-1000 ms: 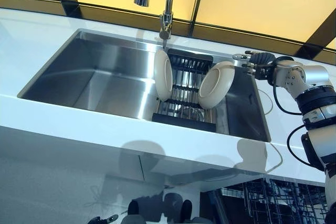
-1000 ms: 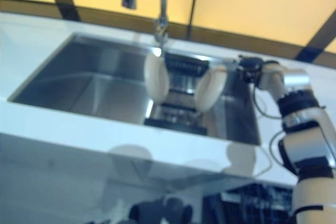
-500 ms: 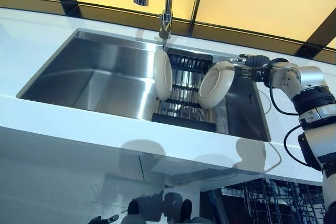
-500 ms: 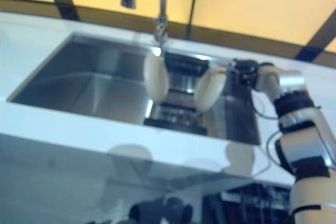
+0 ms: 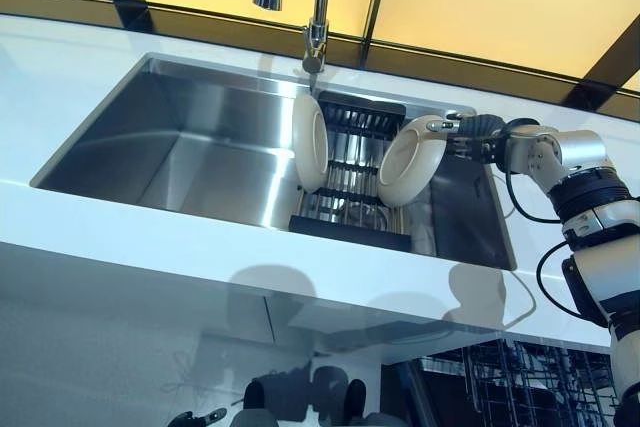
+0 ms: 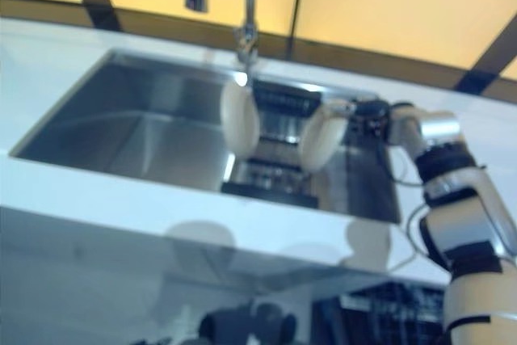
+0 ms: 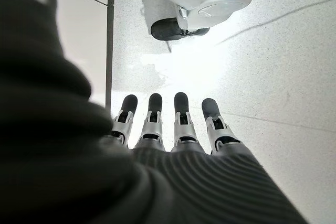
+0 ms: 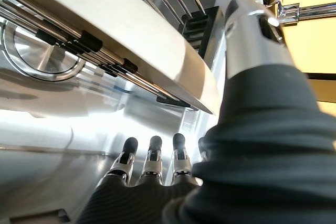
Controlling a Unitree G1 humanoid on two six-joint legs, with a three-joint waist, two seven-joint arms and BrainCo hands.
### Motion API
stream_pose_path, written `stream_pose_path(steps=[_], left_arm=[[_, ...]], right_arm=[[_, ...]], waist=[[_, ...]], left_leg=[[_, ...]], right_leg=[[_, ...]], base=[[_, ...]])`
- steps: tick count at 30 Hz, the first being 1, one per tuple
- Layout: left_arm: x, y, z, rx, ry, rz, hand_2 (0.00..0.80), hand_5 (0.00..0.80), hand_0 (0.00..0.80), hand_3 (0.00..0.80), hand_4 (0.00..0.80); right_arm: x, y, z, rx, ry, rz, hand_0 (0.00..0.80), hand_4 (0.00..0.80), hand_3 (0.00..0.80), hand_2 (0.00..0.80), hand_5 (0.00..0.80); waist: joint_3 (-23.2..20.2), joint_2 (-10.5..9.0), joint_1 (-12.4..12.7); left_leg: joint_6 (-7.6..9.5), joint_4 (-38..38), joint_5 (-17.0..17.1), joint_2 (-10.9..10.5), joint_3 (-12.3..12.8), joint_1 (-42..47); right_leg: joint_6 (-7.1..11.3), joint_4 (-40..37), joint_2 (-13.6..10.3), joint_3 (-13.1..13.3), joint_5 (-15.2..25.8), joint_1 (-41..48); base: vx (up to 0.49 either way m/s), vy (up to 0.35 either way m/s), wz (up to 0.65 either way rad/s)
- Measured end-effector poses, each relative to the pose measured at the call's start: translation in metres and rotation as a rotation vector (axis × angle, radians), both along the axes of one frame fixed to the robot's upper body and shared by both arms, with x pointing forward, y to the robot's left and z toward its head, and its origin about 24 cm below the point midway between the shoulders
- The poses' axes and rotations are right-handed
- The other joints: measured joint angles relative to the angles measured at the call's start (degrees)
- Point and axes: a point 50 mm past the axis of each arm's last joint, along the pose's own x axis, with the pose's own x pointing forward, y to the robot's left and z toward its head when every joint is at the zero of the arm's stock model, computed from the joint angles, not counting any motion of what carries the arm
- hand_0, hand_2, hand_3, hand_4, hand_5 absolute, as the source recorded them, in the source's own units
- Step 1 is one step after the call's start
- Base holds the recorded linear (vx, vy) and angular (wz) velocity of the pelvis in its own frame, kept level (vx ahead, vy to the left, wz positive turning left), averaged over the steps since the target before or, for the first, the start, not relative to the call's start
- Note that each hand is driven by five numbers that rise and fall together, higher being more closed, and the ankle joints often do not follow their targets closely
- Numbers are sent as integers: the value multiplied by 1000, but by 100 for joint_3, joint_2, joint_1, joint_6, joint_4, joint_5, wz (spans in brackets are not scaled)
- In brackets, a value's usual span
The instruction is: Take plates into dishwasher
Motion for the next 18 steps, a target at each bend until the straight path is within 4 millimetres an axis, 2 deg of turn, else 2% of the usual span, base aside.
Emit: stream_pose_path(steps=[18], left_arm=[[2, -2, 0, -13, -10, 27, 0, 0, 0, 0, 0]], right_arm=[[0, 5, -7, -15, 36, 39, 0, 0, 0, 0, 0]], waist=[[92, 96, 10]], left_leg=[[-1, -1, 0, 0, -20, -45]], right_leg=[[2, -3, -1, -22, -2, -32]], base=[[0, 0, 0]])
